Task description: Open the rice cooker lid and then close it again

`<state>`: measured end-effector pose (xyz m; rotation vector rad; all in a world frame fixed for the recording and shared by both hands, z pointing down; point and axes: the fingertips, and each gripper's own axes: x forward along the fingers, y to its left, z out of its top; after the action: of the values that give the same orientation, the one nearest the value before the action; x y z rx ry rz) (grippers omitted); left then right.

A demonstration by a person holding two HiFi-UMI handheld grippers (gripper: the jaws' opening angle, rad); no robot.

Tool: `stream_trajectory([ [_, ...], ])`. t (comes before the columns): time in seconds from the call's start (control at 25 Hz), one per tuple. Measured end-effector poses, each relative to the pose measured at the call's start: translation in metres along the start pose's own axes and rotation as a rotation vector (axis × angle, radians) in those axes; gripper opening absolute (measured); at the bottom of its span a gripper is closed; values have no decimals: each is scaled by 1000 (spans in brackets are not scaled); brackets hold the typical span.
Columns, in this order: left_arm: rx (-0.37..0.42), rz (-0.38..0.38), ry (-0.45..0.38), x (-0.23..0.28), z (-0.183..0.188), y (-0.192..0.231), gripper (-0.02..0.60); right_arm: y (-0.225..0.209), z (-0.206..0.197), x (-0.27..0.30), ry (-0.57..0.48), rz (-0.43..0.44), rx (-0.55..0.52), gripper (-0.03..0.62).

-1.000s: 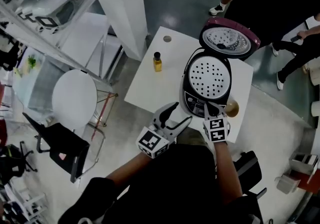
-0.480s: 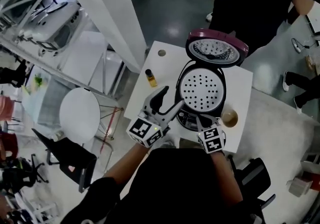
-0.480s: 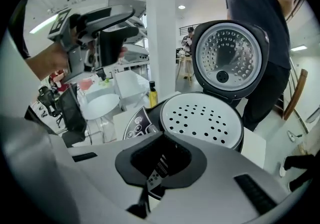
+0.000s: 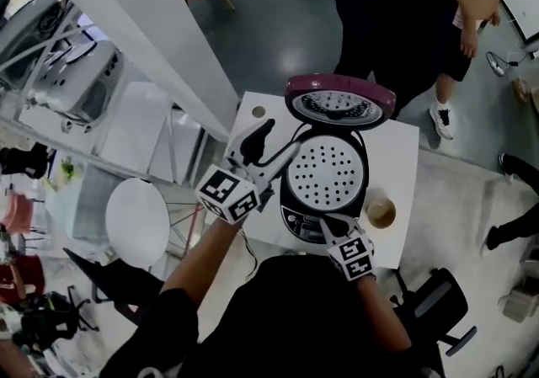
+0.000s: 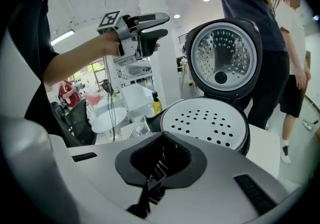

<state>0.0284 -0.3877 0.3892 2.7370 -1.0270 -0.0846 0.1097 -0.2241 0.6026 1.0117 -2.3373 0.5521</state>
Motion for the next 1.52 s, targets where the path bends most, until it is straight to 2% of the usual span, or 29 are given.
stream_trajectory([
  [0.16, 20, -7, -15, 24, 23, 14, 264, -6, 7, -2, -30, -32, -69, 0],
  [0.32, 53, -25, -14, 48, 36, 25, 264, -10, 10, -1, -61, -28, -46, 0],
  [0.48, 47, -45, -1, 70, 44, 36, 264, -21, 16, -2, -80, -82, -48, 0],
  [0.76, 68, -73, 72, 100, 41, 53, 264, -35, 24, -1, -113, -119, -19, 0],
  [0.96, 5, -129, 96, 118, 36, 58, 263, -39, 26, 2, -120, -114, -6, 0],
  [1.36, 25, -178, 167, 127, 26, 60, 263, -53, 16, -2, -115, -142, 50, 0],
  [1.52, 47, -210, 213, 128, 24, 56, 239, -50, 15, -5, -117, -137, 55, 0],
])
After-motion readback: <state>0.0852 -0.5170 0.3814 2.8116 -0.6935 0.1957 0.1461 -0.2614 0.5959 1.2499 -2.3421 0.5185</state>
